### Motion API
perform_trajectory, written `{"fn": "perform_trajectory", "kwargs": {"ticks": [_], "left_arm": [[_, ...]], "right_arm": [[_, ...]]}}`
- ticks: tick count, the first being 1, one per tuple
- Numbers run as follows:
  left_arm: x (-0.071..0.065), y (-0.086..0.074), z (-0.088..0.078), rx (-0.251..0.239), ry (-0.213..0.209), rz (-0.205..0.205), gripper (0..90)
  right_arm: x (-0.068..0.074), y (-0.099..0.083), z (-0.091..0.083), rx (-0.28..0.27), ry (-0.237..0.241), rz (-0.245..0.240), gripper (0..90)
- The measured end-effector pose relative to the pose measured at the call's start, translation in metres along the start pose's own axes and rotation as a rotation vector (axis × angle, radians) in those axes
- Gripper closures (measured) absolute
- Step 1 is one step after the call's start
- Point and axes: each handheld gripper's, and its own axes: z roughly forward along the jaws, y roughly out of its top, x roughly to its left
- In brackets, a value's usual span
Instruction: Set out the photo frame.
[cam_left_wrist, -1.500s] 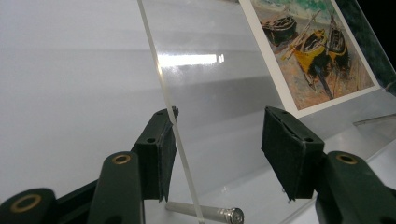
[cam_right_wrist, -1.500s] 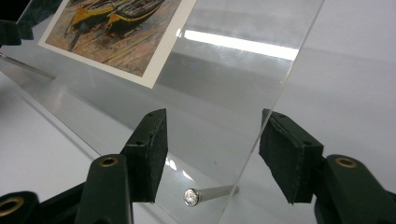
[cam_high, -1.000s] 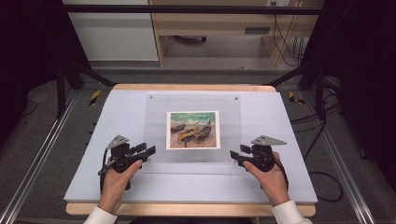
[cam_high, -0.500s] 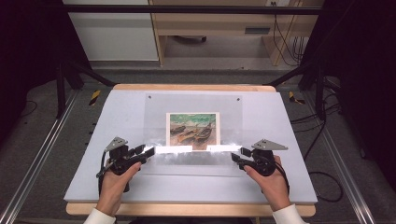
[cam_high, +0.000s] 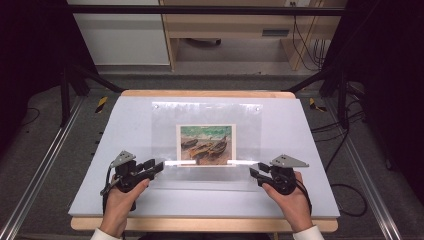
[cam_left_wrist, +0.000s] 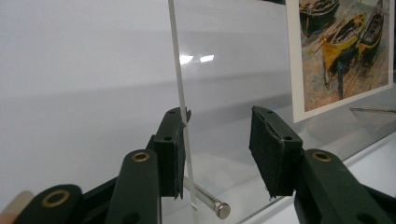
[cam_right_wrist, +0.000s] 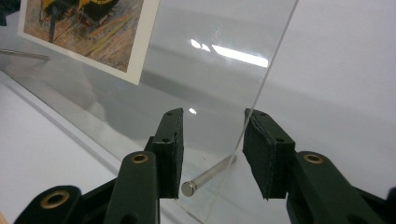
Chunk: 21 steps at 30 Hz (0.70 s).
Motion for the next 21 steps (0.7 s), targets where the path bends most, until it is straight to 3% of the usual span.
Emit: {"fn": "perform_trajectory", "kwargs": {"ticks": [21], "left_arm": [[-0.0054, -0.005, -0.0058, 0.022, 0.021, 0.02, 58.6]], "right_arm": [[0.0041, -0.0059, -0.006, 0.006, -0.018, -0.003, 65.4]]}}
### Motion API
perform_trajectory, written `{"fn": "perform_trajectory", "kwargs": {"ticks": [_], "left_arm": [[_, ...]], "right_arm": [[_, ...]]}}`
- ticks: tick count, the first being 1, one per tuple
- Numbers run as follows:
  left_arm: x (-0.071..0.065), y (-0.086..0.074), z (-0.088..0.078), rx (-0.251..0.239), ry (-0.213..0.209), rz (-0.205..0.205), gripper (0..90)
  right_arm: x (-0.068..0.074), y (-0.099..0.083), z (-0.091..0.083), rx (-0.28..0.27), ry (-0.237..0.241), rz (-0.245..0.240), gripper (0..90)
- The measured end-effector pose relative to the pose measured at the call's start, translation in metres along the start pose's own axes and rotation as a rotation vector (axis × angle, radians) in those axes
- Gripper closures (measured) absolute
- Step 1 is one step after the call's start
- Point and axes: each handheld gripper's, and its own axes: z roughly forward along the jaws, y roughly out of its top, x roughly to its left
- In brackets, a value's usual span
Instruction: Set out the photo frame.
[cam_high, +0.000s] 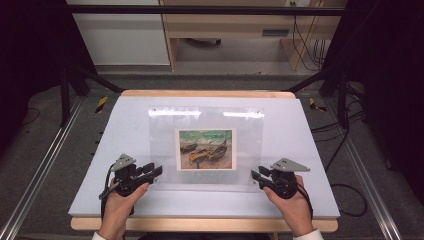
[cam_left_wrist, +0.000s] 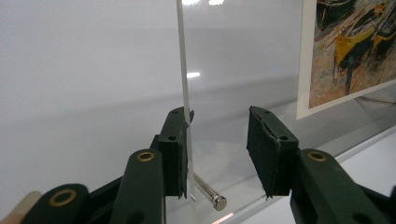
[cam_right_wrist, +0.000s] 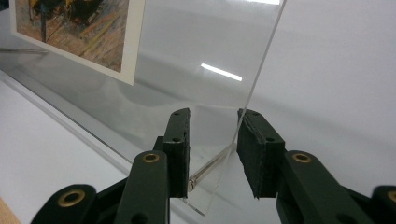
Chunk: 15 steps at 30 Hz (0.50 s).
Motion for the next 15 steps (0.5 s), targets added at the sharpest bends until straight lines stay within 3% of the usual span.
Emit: {"fn": "perform_trajectory", "kwargs": {"ticks": [15], "left_arm": [[0.0011, -0.0018, -0.0015, 0.003, -0.012, 0.007, 60.1]], "right_arm": [[0.0016, -0.0018, -0.0018, 0.006, -0.004, -0.004, 66.9]]}}
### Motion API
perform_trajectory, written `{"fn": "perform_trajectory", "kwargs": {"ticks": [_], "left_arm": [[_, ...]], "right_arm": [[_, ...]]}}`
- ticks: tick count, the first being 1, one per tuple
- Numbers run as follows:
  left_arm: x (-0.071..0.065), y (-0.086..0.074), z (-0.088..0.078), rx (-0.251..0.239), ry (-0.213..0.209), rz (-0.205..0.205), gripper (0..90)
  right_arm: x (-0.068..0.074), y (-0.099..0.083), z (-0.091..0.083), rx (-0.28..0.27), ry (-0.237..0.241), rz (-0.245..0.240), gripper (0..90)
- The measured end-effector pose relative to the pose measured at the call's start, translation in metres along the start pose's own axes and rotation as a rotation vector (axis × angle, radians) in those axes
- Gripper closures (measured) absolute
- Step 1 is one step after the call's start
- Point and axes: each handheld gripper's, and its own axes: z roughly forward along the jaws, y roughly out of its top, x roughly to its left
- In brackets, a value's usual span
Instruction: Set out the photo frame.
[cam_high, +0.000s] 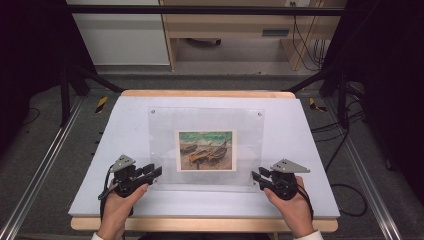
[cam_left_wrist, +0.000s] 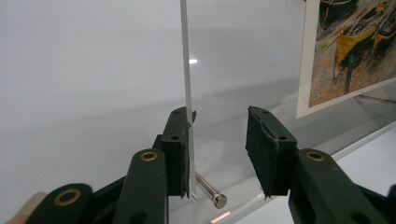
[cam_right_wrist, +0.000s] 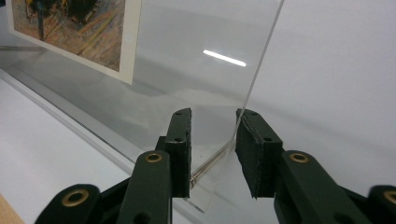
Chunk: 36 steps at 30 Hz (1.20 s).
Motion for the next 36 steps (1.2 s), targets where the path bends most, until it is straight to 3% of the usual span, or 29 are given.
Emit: {"fn": "perform_trajectory", "kwargs": {"ticks": [22, 36], "left_arm": [[-0.003, -0.007, -0.005, 0.018, -0.003, 0.026, 60.3], [-0.006, -0.011, -0.008, 0.045, 0.002, 0.063, 59.4]], "right_arm": [[0.004, -0.006, -0.005, 0.019, -0.006, -0.013, 70.0], [0.007, -0.011, -0.007, 0.035, 0.004, -0.012, 70.0]]}}
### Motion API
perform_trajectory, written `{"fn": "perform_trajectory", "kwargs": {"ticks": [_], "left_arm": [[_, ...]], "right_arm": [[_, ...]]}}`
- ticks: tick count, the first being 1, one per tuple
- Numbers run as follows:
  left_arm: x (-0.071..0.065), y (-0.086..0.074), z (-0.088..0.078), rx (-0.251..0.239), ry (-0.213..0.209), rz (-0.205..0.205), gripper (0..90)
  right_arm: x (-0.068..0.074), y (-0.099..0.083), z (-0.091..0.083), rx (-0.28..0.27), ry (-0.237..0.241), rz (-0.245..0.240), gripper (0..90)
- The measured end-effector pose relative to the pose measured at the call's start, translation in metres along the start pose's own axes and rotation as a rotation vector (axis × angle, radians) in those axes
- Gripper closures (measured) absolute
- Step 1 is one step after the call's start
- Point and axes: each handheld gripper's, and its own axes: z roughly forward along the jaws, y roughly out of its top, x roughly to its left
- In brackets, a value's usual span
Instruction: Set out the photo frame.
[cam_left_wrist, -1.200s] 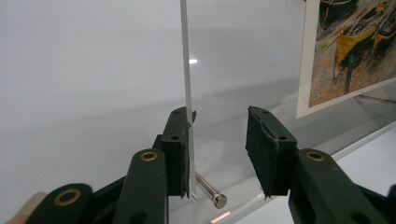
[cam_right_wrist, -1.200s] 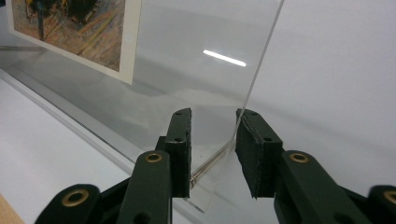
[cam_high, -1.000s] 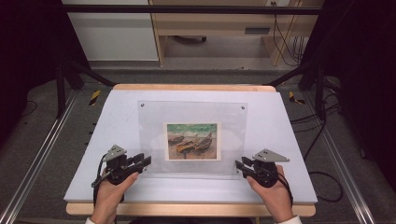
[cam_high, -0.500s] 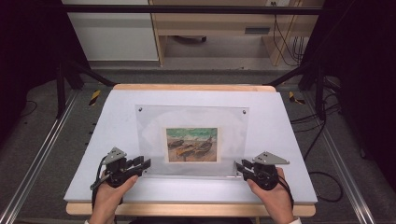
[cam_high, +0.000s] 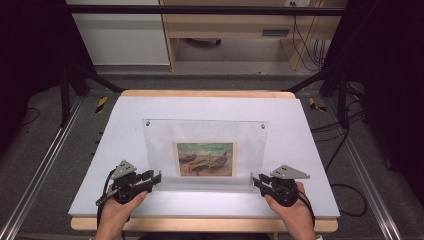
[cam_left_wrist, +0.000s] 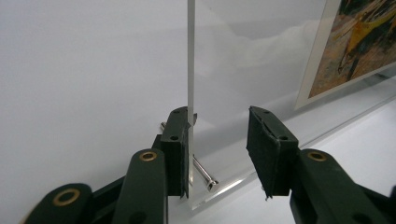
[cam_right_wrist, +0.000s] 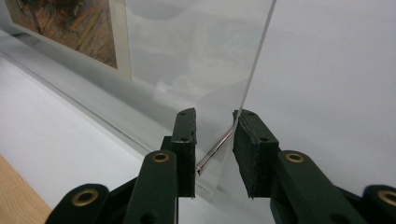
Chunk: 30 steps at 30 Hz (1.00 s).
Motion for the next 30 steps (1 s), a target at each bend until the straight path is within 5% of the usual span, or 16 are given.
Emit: {"fn": "perform_trajectory", "kwargs": {"ticks": [30], "left_arm": [[-0.0046, -0.0047, -0.0023, 0.034, -0.003, 0.034, 56.9]], "right_arm": [[0.0022, -0.007, -0.0026, 0.029, 0.015, -0.004, 70.0]]}}
